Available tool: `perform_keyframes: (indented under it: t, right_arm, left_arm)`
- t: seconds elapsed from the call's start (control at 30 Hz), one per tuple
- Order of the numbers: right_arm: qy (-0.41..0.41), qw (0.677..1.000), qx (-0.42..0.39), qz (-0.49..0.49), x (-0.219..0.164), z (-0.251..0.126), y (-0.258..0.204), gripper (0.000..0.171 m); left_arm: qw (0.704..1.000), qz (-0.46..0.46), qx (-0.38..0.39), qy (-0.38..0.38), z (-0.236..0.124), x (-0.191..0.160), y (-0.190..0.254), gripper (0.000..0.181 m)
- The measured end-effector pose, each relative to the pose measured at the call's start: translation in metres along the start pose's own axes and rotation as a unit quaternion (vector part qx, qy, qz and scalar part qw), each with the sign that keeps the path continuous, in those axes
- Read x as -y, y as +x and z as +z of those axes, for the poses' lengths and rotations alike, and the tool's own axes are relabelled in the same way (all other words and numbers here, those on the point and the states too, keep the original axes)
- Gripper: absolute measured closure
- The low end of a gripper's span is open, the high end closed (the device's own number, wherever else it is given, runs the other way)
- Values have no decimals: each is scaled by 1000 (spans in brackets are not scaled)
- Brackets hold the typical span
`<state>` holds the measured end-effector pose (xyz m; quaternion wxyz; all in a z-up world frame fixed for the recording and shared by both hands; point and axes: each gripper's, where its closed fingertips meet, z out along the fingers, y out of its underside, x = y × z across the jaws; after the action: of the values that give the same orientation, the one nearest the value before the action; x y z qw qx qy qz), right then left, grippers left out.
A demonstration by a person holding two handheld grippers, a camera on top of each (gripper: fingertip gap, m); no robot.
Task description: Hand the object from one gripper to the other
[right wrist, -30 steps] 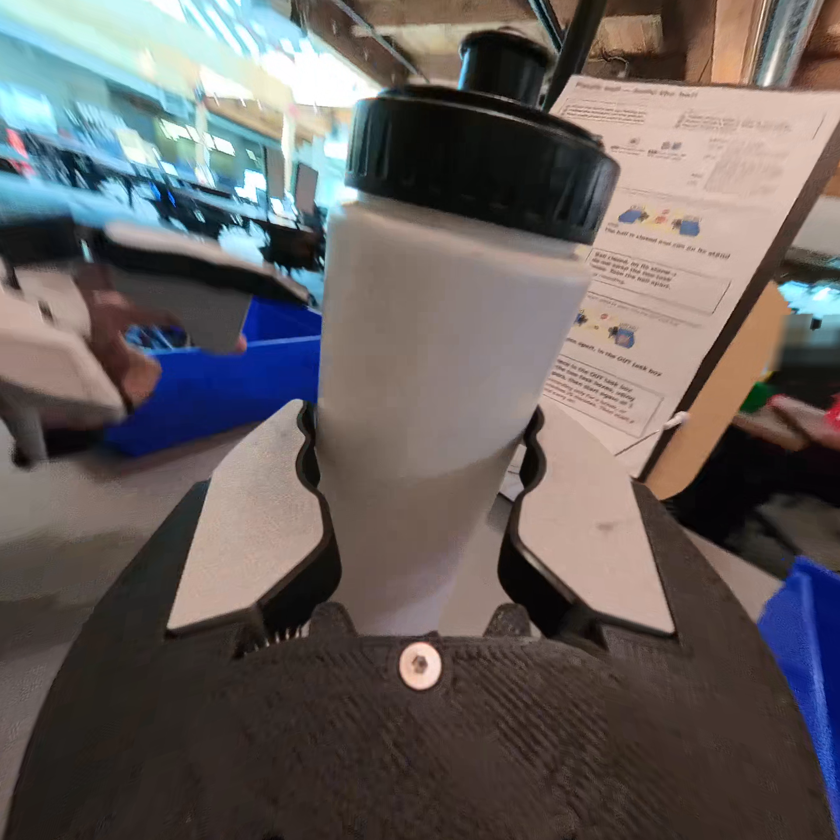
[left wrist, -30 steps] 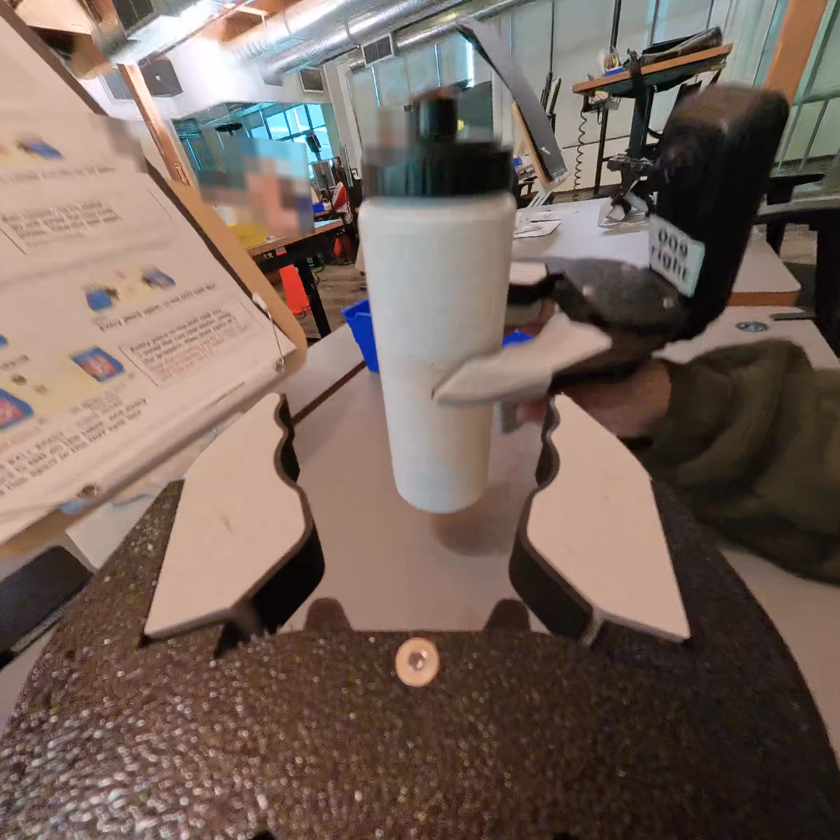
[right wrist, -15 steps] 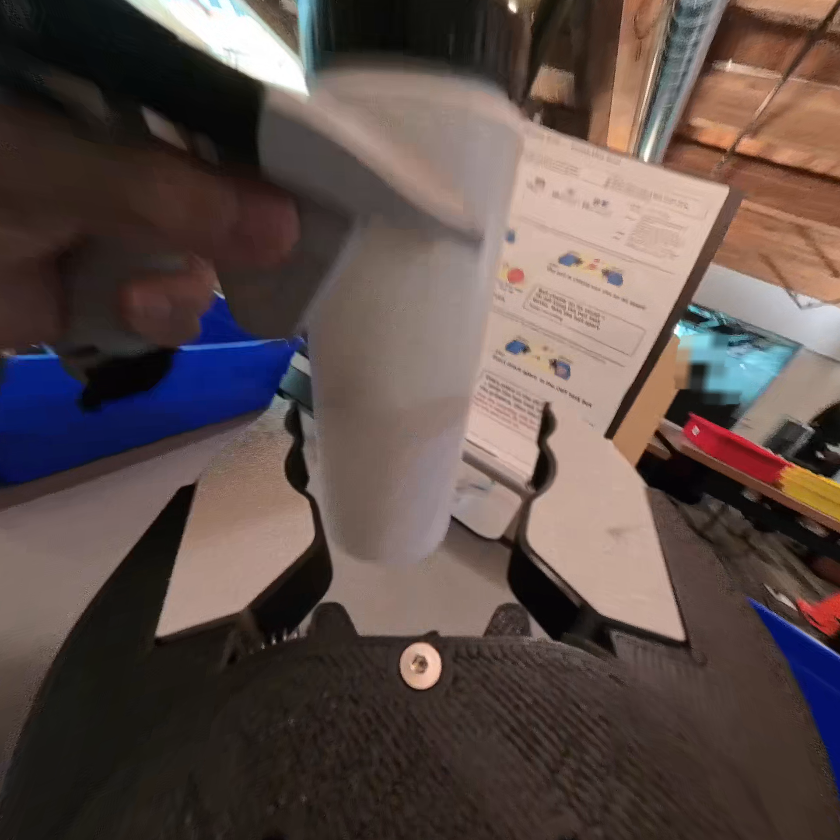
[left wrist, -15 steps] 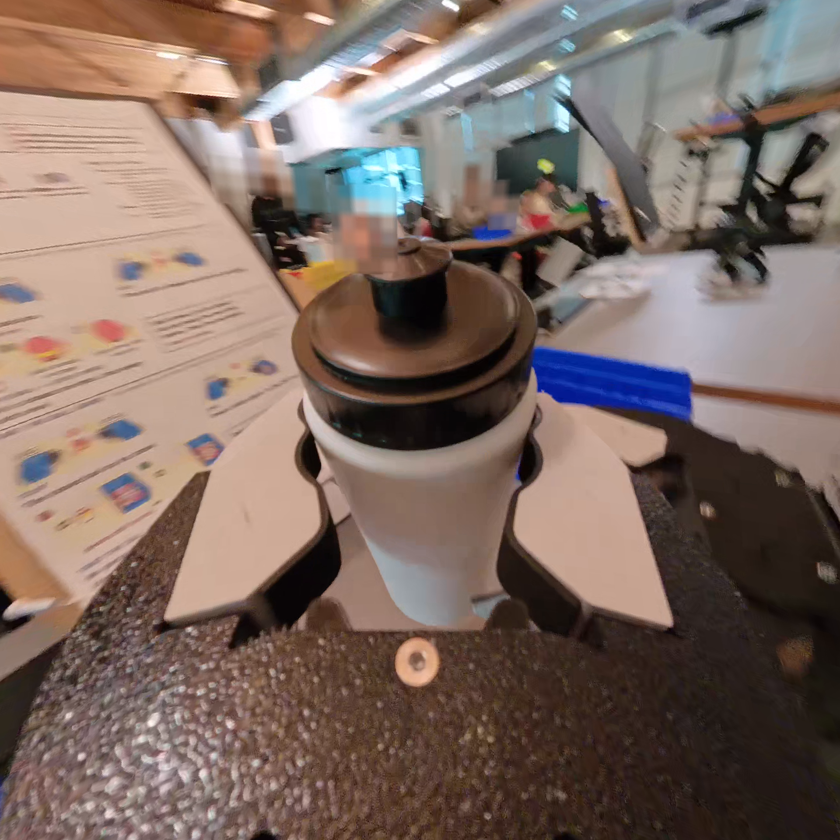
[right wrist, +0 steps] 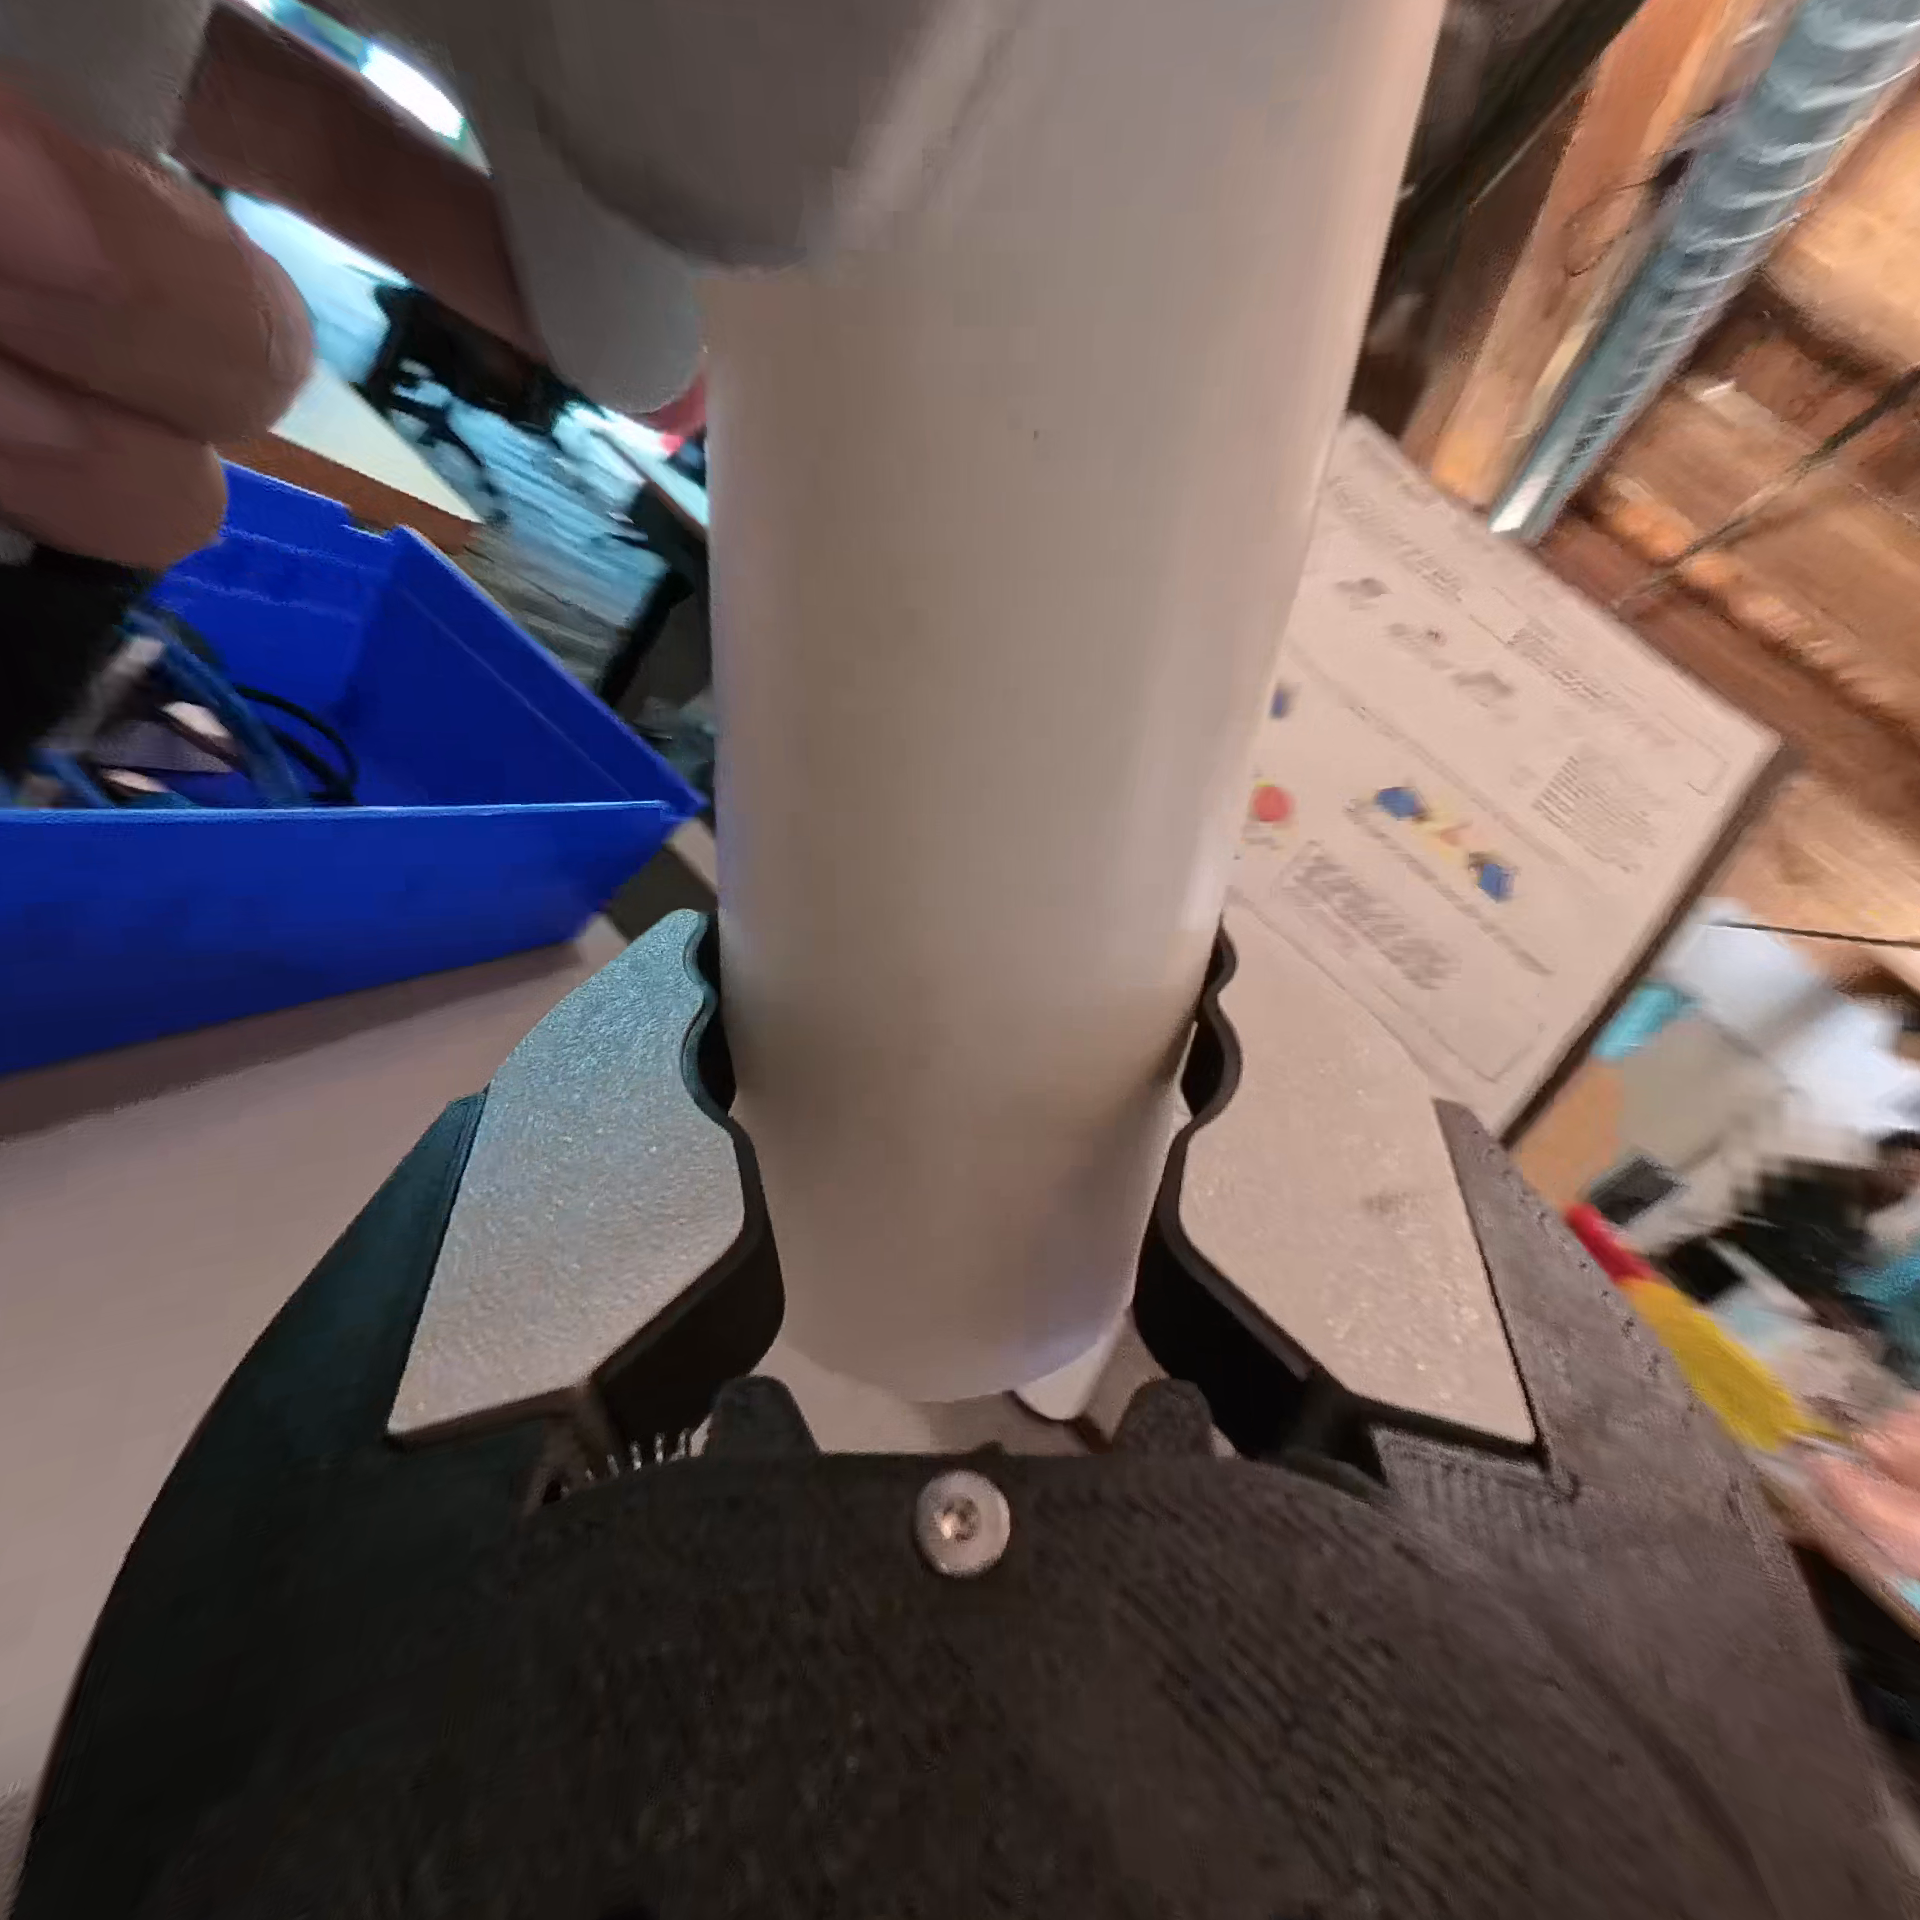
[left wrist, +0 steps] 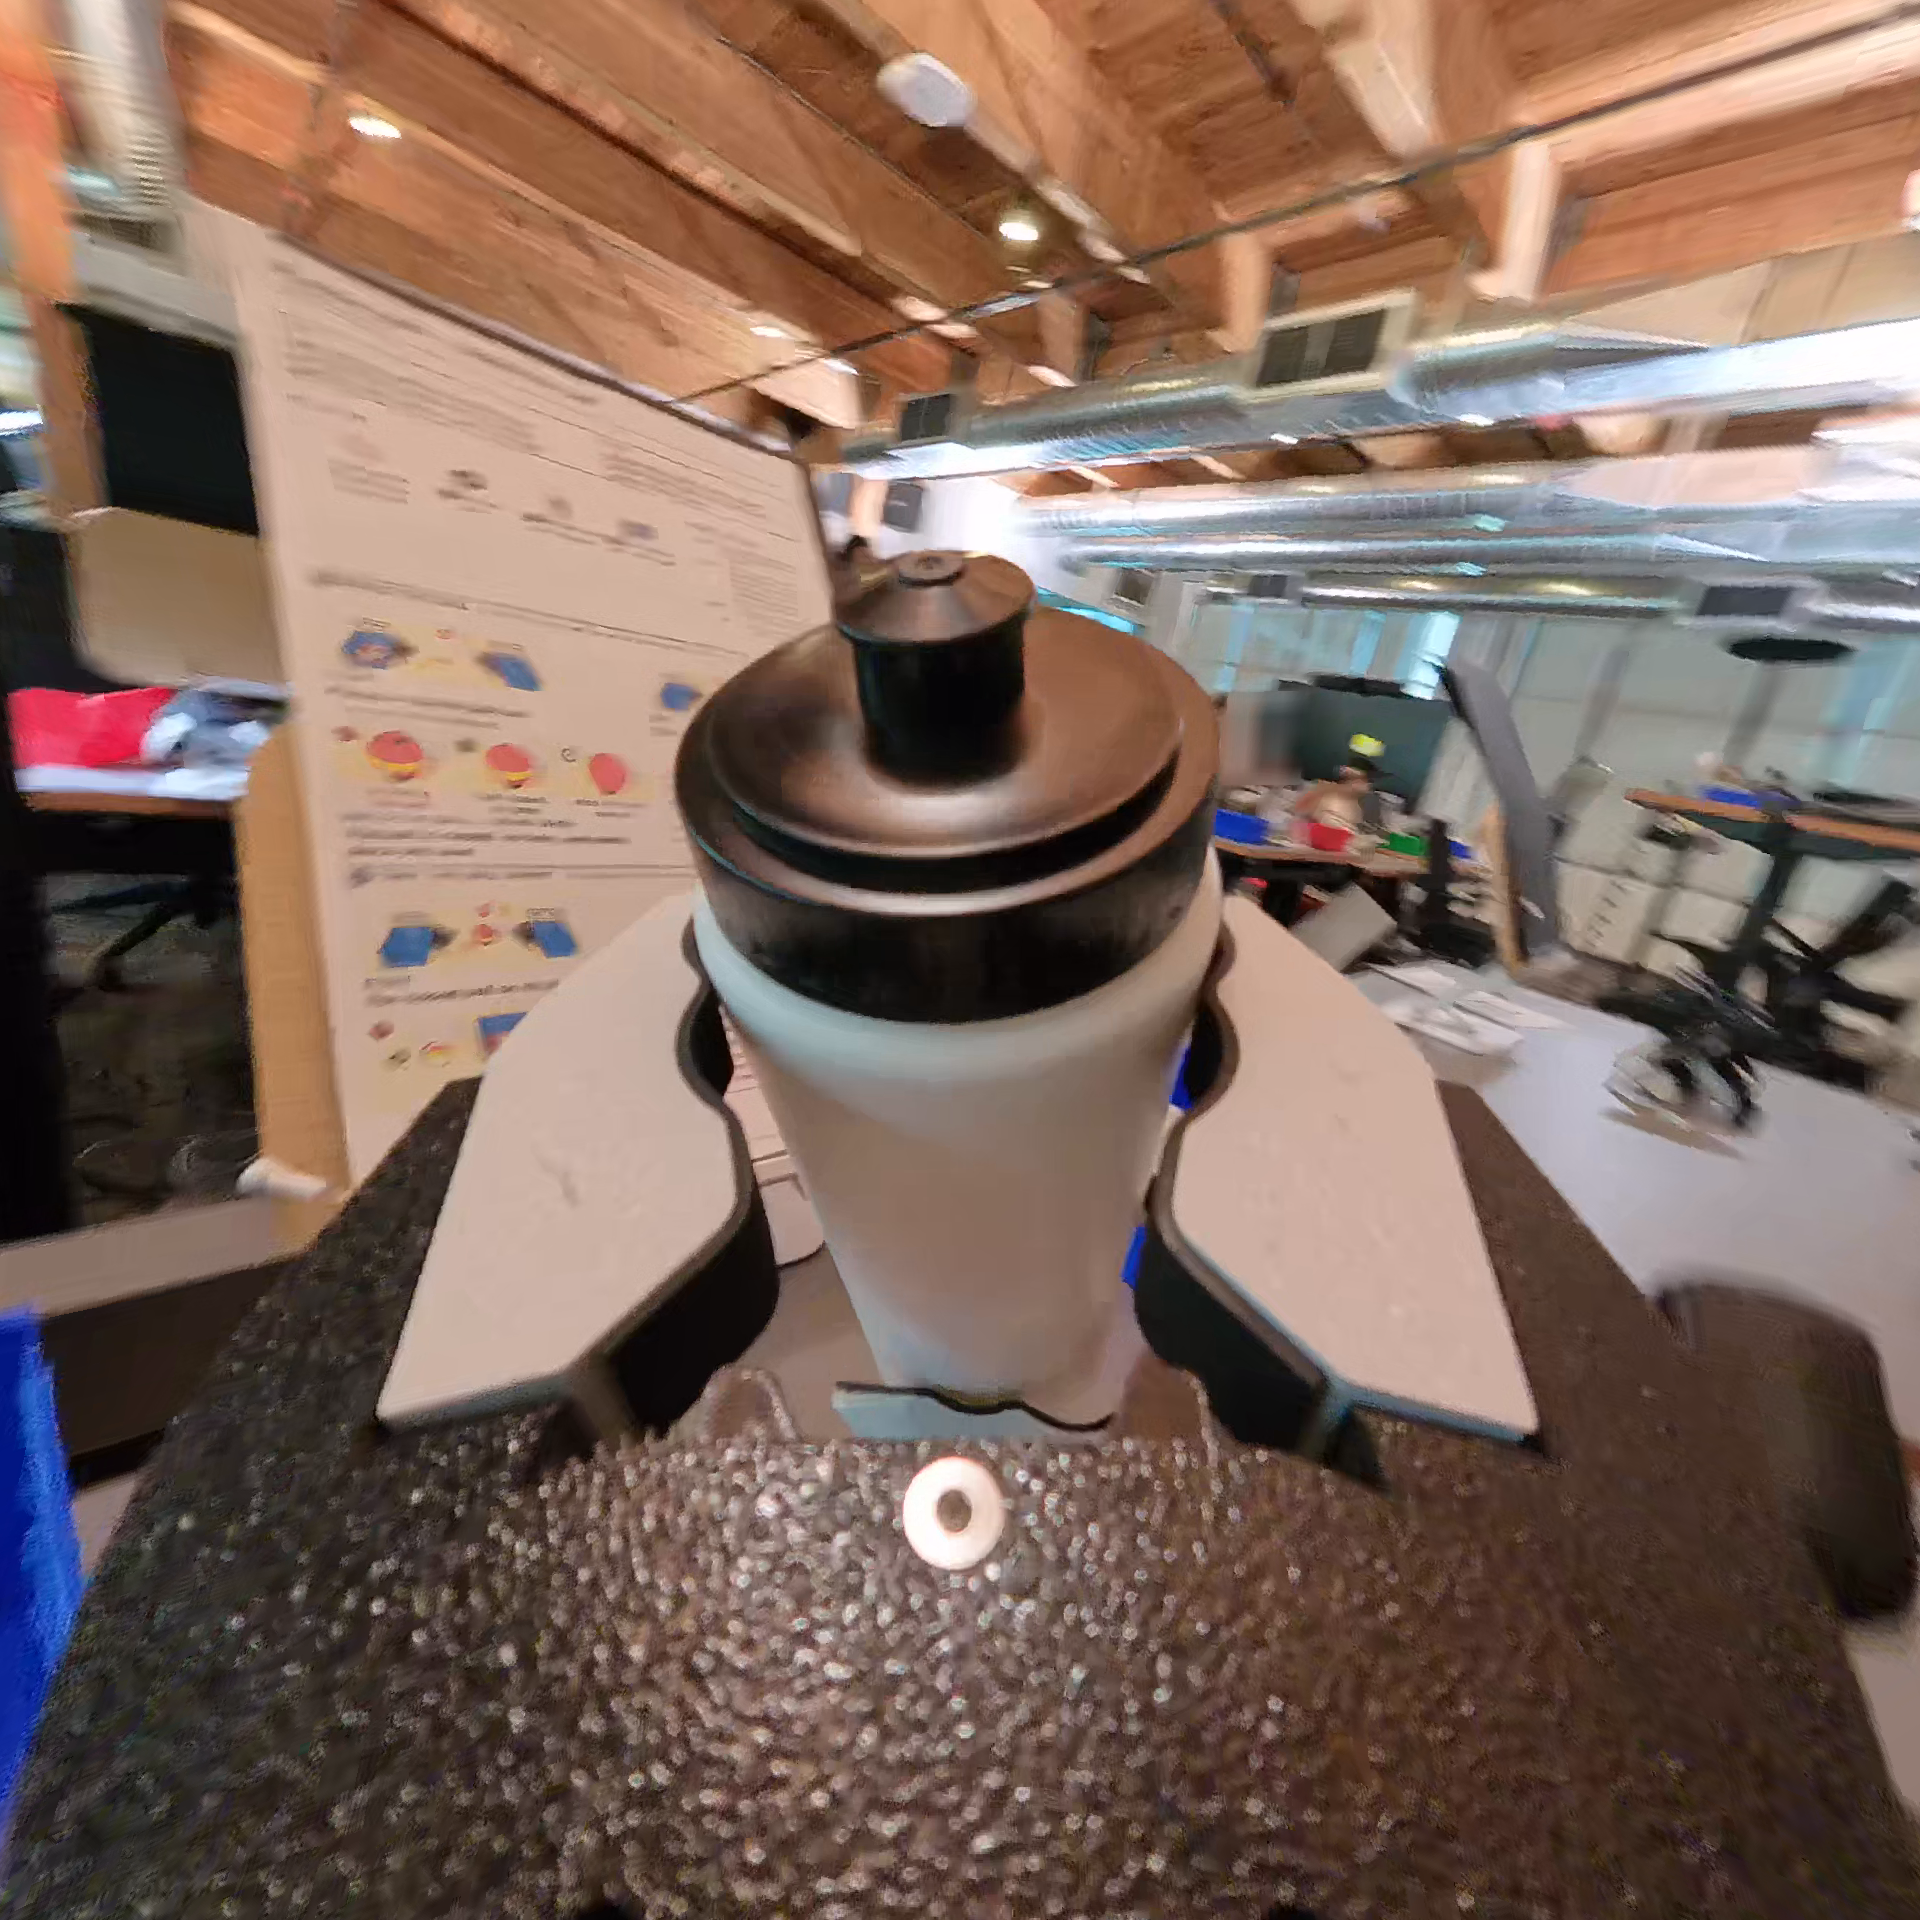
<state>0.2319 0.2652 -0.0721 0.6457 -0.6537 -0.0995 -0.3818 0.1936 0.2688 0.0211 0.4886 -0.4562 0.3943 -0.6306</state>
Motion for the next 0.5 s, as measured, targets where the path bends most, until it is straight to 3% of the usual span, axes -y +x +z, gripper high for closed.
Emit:
perform_keyframes:
  t: [0.03, 0.13, 0.2, 0.27, 0.33, 0.43, 0.5]
  right_arm:
    - [7, 999, 36, 27, 1, -1, -2, 84]
    - [56, 962, 212, 161, 10, -17, -16, 85]
    - [96, 894, 348, 265, 23, -41, -25, 84]
    - [125, 798, 475, 349, 37, -72, -30, 84]
    - [136, 756, 526, 365, 40, -88, -33, 84]
    - [129, 724, 580, 349, 40, -104, -47, 85]
    - [118, 702, 607, 352, 42, -109, -56, 84]
  left_arm:
    - [999, 13, -43, -8, 0, 1, 6, 96]
    - [979, 49, -192, -37, -13, 2, 31, 90]
    - [963, 63, -257, -47, -24, -3, 37, 86]
    - [949, 60, -304, -65, -31, -14, 38, 82]
    - [931, 40, -352, -91, -37, -26, 45, 76]
    - [898, 18, -422, -122, -45, -41, 66, 74]
    - [885, 29, -453, -104, -49, -42, 81, 75]
